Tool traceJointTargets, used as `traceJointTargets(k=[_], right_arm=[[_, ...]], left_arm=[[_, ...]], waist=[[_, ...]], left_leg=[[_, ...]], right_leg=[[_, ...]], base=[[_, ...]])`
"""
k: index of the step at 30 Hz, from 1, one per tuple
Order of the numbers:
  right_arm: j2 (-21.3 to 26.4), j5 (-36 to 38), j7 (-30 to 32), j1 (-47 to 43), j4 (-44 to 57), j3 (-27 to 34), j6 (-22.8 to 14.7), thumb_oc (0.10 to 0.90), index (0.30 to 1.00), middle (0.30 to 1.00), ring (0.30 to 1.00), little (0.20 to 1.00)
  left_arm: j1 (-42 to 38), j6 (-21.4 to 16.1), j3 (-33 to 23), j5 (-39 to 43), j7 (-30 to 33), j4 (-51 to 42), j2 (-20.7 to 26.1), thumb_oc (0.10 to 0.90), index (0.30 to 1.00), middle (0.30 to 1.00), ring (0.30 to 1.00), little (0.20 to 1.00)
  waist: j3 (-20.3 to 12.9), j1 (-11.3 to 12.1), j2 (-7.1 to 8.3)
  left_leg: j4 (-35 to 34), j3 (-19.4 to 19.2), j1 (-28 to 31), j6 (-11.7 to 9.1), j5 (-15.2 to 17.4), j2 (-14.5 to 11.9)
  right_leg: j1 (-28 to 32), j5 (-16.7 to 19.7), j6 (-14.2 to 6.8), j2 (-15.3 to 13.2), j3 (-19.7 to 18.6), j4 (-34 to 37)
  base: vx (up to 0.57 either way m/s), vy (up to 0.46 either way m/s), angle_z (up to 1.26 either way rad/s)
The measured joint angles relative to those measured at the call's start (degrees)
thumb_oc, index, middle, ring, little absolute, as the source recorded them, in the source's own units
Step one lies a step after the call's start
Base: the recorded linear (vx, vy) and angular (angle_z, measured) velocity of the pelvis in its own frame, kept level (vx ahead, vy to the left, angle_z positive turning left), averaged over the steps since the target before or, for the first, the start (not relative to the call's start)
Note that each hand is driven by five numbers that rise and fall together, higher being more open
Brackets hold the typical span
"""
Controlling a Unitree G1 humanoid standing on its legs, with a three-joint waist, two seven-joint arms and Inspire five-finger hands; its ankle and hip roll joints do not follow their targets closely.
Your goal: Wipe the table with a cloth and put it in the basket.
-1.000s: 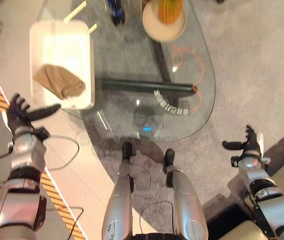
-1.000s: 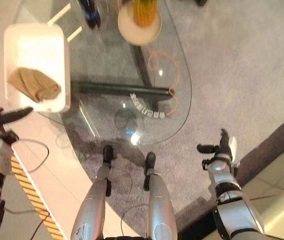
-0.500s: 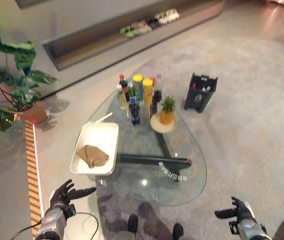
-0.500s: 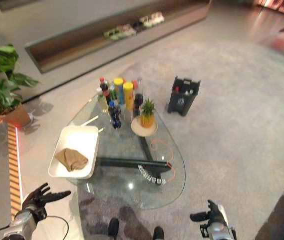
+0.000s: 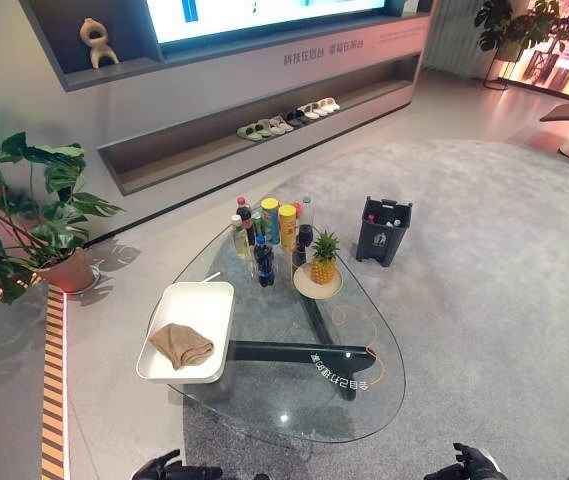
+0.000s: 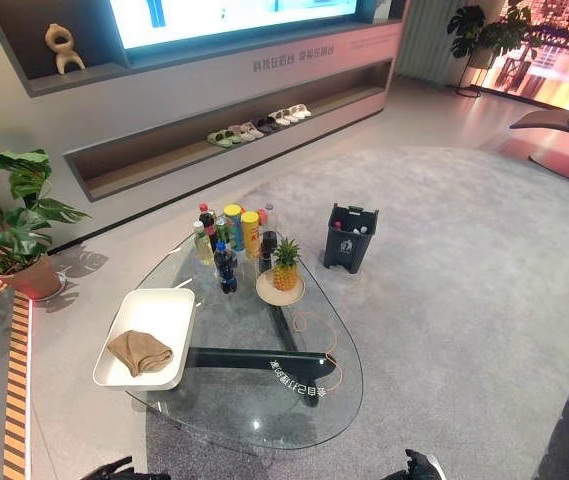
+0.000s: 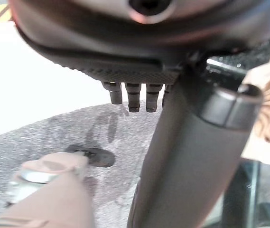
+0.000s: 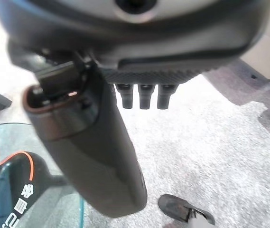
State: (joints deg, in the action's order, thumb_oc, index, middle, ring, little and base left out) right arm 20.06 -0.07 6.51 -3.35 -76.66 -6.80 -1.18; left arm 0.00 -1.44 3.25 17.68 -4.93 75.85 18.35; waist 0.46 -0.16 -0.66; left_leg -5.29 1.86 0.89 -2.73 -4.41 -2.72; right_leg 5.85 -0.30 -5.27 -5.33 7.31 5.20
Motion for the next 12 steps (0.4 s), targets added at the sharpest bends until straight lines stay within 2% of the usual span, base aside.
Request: traceJointTargets(k=[7,12], right_arm=[[-0.1,-1.2,-0.6,0.4,-0.6,-1.4,0.8,0.8,0.9,0.9,0.9,0.9],[-0.2,-2.3,-1.1,0.8,-0.6,-2.3,0.8,0.8,0.9,0.9,0.9,0.9]], left_arm=[[0.1,0.4,0.6,-0.7,-0.6,0.0,-0.2,0.8,0.9,0.9,0.9,0.9],[0.1,0.7,0.8,-0.8,-0.6,-0.1,-0.7,0.8,0.9,0.9,0.9,0.9]], waist=[[-0.6,0.0,-1.12],[-0.7,0.0,-1.32]], left_leg=[[0.0,0.0,0.1,0.1,0.0,-0.4],[0.3,0.1,0.3,-0.1,-0.2,-0.4]], right_leg=[[0.0,0.0,0.2,0.4,0.0,0.0],[0.1,0.2,0.3,0.5,-0.1,0.0]], base=[[0.0,0.001,0.0],[0.0,0.0,0.0]])
